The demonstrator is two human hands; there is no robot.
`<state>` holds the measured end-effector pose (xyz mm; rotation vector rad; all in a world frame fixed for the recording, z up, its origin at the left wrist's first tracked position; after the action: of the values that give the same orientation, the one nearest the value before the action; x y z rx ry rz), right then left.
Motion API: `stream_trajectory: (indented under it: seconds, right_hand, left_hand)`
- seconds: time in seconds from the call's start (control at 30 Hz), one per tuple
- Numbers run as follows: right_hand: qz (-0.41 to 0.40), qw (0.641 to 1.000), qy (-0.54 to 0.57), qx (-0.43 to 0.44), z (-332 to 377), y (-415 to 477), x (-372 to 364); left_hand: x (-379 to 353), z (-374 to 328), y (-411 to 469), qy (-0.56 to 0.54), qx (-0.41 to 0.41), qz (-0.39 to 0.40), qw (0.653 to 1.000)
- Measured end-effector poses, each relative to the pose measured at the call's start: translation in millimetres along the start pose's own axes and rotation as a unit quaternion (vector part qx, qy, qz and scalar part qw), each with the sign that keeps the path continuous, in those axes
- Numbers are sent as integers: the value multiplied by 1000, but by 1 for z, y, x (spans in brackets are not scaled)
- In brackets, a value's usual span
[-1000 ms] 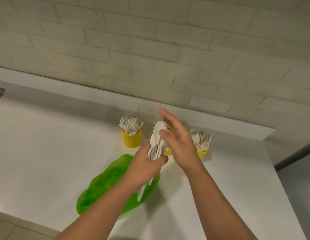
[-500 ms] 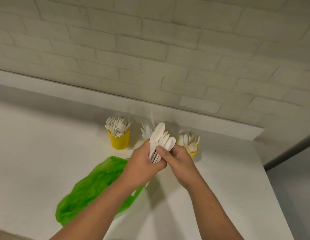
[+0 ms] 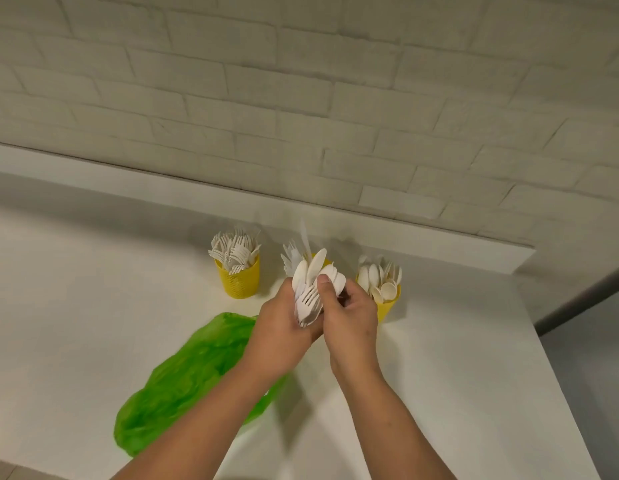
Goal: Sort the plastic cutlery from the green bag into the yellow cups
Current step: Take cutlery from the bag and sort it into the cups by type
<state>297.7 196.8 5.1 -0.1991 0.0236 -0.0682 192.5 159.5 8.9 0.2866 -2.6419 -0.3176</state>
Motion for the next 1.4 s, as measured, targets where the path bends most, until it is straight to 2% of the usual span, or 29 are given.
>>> stream_trajectory:
  seconds: [0.1,0.27,0.4,0.53,0.63,0.73,0.87,0.97,1.07,1.2,1.27,1.4]
  right_hand:
    - [-34,997,41,-50,-2,1,-4]
    - [-21,989,86,-121,-1,9,-5]
    - [-27,988,96,-117,3,16,0]
    - [-67,988,108,-90,13,25,5]
    - [-101,980,155,-70,27,39,15]
    - [-42,956,279,-85,47,46,30]
    - [29,922,363,-130,55,42,38]
    - [46,932,331,-141,48,34,36]
    - [86,950,262,-145,41,23,32]
    - [137,968,157,-141,37,12,26]
    - [139,975,122,-122,36,9,22]
    - [150,974,138,-104,33,5,13]
  left_hand:
    - [-2,4,1,67,-13,1,998]
    - [-6,10,3,147,-17,9,989]
    - [-7,19,5,118,-10,39,992]
    - [-5,22,3,80,4,63,995]
    - [-3,21,-3,3,47,30,998]
    - [1,23,-6,-110,108,19,988]
    - [6,15,-4,-316,170,42,932]
    - [10,7,-1,-415,190,52,888]
    - [11,7,1,-438,179,79,877]
    - [12,8,2,-500,184,90,842]
    - [14,6,2,-497,183,84,844]
    - [15,6,2,-478,182,71,856]
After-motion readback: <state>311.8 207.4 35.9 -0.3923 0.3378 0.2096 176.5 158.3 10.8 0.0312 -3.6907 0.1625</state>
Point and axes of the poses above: each hand's wrist, its own y-axis towards the middle knuckle, its own x-axis out of the back of the hand, z = x × y, the point moved 1 cm from there along y, towards the middle knuckle, and after that the axes turned 10 degrees about -x, right-handed, at the moved point
